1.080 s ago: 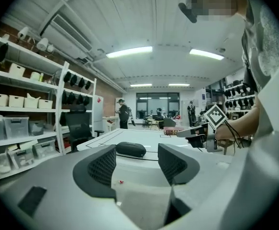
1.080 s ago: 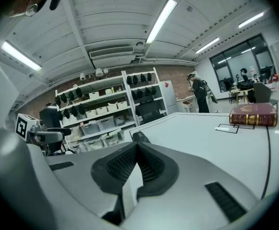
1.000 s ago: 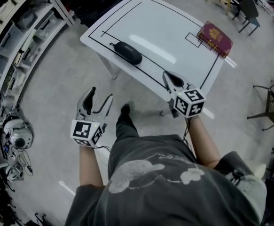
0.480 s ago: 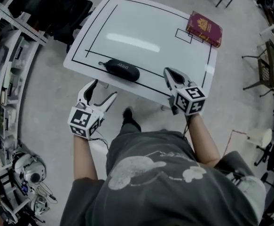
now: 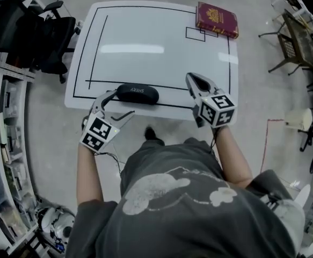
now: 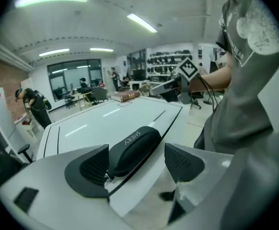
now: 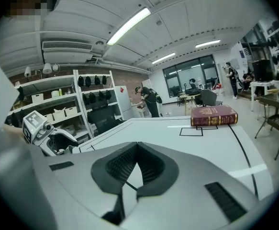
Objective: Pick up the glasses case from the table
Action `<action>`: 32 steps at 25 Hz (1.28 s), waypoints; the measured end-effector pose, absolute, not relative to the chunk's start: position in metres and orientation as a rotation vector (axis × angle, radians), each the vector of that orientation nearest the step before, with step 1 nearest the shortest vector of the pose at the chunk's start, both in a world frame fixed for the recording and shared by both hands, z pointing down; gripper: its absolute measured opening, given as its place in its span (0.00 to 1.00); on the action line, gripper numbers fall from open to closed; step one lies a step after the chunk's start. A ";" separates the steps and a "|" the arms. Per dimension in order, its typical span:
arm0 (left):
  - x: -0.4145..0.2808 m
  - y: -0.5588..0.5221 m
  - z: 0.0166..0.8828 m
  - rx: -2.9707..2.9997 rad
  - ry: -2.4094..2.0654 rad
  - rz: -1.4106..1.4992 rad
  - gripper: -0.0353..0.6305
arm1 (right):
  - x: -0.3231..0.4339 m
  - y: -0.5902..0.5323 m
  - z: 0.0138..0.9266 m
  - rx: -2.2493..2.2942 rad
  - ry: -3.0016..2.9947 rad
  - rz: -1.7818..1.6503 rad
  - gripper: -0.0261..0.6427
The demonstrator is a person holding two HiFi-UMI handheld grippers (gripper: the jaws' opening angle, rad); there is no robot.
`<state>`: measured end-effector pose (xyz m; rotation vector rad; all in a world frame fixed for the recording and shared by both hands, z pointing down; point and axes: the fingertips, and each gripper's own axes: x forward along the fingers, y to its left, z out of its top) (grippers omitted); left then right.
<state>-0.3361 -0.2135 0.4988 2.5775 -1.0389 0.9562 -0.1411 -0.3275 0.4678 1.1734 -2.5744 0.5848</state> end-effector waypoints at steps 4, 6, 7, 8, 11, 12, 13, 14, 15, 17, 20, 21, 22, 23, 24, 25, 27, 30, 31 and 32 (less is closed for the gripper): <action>-0.339 -0.236 0.511 2.646 -0.897 1.101 0.59 | -0.133 -0.336 0.471 1.274 -2.526 0.595 0.04; -0.340 -0.244 0.516 2.665 -0.826 1.135 0.60 | -0.131 -0.339 0.472 1.315 -2.507 0.608 0.04; -0.340 -0.247 0.519 2.671 -0.784 1.159 0.61 | -0.130 -0.340 0.472 1.332 -2.500 0.612 0.04; -0.339 -0.248 0.523 2.674 -0.738 1.183 0.62 | -0.129 -0.341 0.472 1.346 -2.493 0.613 0.04; -0.333 -0.248 0.533 2.684 -0.588 1.244 0.63 | -0.126 -0.343 0.473 1.376 -2.477 0.608 0.04; -0.331 -0.248 0.537 2.687 -0.540 1.266 0.63 | -0.126 -0.344 0.474 1.386 -2.472 0.607 0.04; -0.329 -0.248 0.541 2.689 -0.497 1.289 0.63 | -0.125 -0.345 0.475 1.398 -2.467 0.607 0.04; -0.328 -0.248 0.545 2.690 -0.460 1.314 0.63 | -0.123 -0.346 0.476 1.409 -2.462 0.607 0.04; -0.326 -0.248 0.549 2.689 -0.430 1.336 0.63 | -0.122 -0.346 0.476 1.418 -2.458 0.609 0.04; -0.323 -0.249 0.555 2.688 -0.387 1.362 0.63 | -0.120 -0.346 0.477 1.434 -2.451 0.612 0.04; -0.316 -0.252 0.560 2.701 -0.338 1.364 0.63 | -0.116 -0.347 0.477 1.453 -2.443 0.611 0.04; -0.314 -0.252 0.562 2.702 -0.319 1.370 0.63 | -0.115 -0.347 0.477 1.461 -2.439 0.611 0.04; -0.312 -0.251 0.564 2.699 -0.297 1.382 0.63 | -0.114 -0.347 0.477 1.468 -2.435 0.611 0.04; -0.311 -0.250 0.567 2.692 -0.273 1.400 0.63 | -0.113 -0.347 0.477 1.475 -2.431 0.611 0.04; -0.310 -0.249 0.571 2.683 -0.249 1.419 0.63 | -0.112 -0.346 0.478 1.479 -2.427 0.612 0.04; -0.310 -0.249 0.574 2.675 -0.229 1.435 0.63 | -0.112 -0.345 0.478 1.482 -2.423 0.612 0.04; -0.311 -0.250 0.577 2.668 -0.212 1.457 0.63 | -0.110 -0.344 0.480 1.486 -2.415 0.613 0.04; -0.312 -0.250 0.584 2.658 -0.185 1.497 0.63 | -0.107 -0.342 0.482 1.497 -2.400 0.613 0.04; -0.312 -0.250 0.587 2.653 -0.173 1.513 0.63 | -0.106 -0.342 0.483 1.500 -2.395 0.612 0.04; -0.312 -0.250 0.589 2.652 -0.164 1.526 0.63 | -0.106 -0.342 0.483 1.501 -2.391 0.610 0.04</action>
